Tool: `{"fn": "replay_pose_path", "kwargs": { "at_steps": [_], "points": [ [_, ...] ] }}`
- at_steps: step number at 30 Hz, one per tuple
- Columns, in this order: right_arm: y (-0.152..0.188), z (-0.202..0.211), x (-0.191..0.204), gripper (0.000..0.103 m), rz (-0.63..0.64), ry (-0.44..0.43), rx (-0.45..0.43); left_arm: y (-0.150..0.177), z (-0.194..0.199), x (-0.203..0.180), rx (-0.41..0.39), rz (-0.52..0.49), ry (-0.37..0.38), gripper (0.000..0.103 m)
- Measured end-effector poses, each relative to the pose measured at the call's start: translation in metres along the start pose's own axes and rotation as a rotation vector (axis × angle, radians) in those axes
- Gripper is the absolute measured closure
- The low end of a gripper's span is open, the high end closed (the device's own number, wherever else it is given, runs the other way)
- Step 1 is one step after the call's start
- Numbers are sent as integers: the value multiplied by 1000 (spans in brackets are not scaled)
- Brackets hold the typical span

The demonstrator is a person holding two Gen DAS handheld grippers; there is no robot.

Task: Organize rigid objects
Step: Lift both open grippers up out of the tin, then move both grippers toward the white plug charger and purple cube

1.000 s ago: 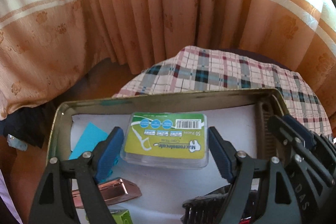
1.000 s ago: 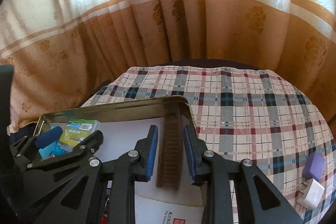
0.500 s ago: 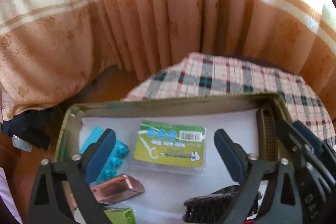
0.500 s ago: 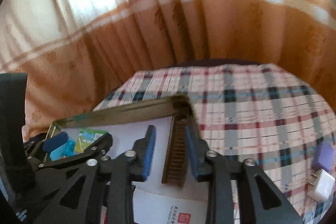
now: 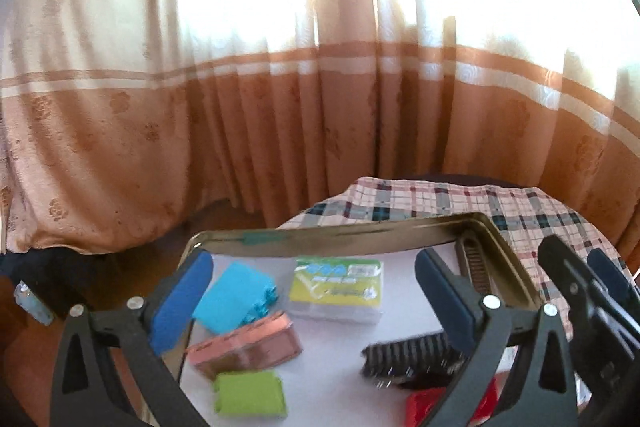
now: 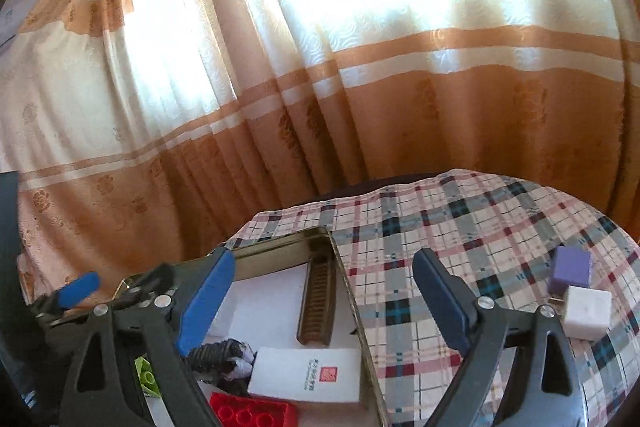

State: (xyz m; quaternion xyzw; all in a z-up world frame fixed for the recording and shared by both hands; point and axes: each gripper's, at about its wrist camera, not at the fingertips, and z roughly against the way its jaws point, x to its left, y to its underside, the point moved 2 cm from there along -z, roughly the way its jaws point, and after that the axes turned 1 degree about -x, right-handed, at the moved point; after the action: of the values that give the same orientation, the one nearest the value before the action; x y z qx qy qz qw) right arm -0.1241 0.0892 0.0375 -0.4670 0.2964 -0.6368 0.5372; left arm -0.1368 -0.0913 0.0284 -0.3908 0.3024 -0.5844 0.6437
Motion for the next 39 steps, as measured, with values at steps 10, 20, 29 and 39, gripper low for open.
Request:
{"fn": "replay_pose_path", "kwargs": {
  "at_steps": [10,20,29,39],
  "points": [
    [30,28,29,10,215,41,-91,40,25,32,-134,135,-87,1],
    [38,46,27,7,267,79,-130,50,32,27,-111,145,-78,1],
    [28,50,-10,7,149,153,-119,53,46,-3,-127,49,-61,1],
    [22,63,-36,7,111,226,-149,57,43,-33,-70,-3,11,1]
  ]
}}
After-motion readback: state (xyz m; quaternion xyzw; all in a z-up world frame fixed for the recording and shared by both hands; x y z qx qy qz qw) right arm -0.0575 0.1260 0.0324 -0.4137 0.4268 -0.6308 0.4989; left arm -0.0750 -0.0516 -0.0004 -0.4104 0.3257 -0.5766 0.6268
